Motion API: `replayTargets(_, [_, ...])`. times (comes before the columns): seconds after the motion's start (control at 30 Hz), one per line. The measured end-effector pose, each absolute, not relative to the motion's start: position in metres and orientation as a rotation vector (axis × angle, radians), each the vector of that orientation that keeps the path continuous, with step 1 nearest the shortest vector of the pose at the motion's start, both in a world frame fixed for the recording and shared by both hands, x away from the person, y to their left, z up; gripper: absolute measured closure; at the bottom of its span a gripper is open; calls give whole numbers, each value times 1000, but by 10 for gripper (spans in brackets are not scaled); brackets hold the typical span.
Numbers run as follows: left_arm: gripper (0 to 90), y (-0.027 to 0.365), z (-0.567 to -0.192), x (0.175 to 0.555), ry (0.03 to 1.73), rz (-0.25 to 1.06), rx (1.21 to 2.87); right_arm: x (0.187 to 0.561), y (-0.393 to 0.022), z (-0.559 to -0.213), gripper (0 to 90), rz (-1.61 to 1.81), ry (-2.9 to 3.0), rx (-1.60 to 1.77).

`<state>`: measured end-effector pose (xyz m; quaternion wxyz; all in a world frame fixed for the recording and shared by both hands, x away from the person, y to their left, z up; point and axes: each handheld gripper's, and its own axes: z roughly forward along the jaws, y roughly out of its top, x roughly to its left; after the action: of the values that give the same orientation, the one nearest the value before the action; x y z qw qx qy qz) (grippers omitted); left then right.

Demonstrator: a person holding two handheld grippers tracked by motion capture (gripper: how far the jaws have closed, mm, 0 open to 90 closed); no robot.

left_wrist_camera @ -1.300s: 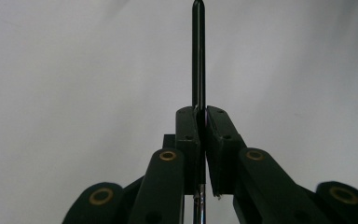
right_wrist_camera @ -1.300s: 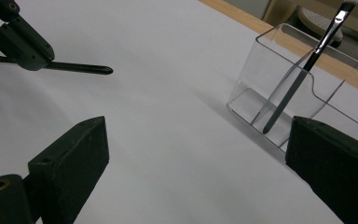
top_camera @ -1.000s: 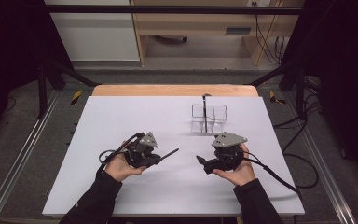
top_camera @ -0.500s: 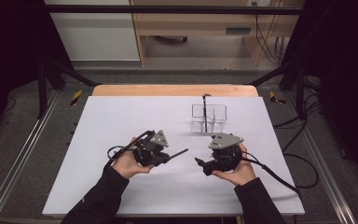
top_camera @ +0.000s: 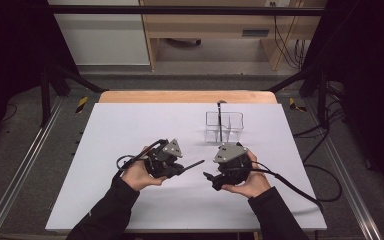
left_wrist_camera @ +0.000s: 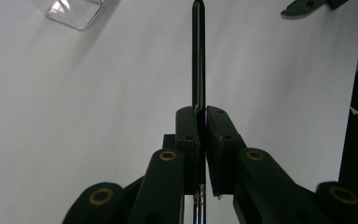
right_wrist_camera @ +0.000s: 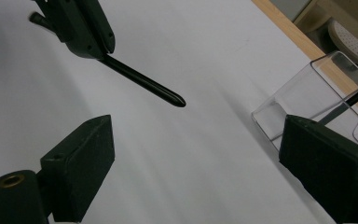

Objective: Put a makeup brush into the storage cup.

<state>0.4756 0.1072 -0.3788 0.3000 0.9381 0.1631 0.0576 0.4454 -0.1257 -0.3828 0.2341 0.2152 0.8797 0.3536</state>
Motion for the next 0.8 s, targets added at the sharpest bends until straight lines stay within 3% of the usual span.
replayTargets(0.8, [832,95,-371,469,358,138,2499,440,-102,-379,214,782,2459,366])
